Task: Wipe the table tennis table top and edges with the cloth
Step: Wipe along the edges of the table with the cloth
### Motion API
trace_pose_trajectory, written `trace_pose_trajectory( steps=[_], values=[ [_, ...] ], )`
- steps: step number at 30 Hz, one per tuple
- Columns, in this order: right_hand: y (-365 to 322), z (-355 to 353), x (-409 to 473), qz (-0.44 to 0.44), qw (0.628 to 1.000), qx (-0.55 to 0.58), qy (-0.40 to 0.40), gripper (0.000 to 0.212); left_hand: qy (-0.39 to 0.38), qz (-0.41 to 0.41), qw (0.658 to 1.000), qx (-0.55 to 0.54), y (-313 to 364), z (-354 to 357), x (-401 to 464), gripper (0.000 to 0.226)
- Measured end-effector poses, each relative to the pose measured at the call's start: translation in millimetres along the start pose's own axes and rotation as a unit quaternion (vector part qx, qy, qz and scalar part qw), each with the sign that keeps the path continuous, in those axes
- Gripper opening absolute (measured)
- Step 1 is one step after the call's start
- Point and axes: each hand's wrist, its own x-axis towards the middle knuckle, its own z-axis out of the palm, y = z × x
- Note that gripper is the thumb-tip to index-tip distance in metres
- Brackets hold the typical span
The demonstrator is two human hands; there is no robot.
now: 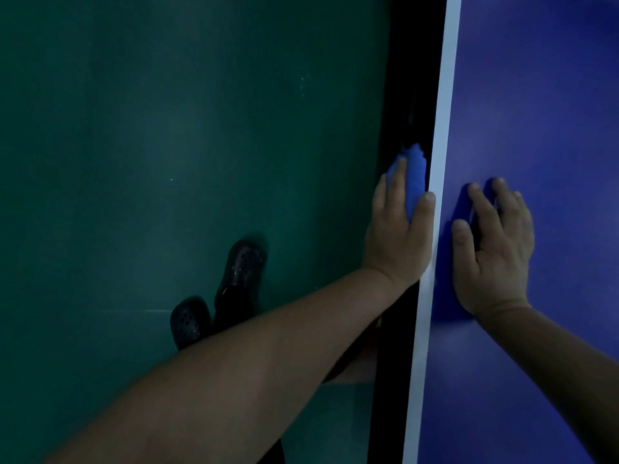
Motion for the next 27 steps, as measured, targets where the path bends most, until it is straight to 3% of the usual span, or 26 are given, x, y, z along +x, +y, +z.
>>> trace_pose_trajectory(
  steps=[8,14,18,21,27],
  values=[
    [-3,-4,5,0.004,1.0,-0.009,-0.017,0.057,-0.067,-0.017,0.998,0.01,-34,-5,-104,0.061],
    [-15,-13,90,-0.016,1.0,0.013,-0.006,0.038,-0.032,0.01,0.999,0.029,6,-5,15,0.062],
    [-20,-14,186,-0.03,0.998,0.004,-0.053,0.054,-0.017,0.034,0.999,0.02,36,-13,98,0.056],
    [-27,-9,240,-0.023,0.993,-0.036,-0.107,0.062,-0.022,0.038,0.999,-0.002,35,-16,87,0.054],
    [-27,-1,245,-0.031,0.998,-0.031,-0.051,0.061,-0.032,0.009,0.999,-0.041,31,-11,36,0.054]
  ],
)
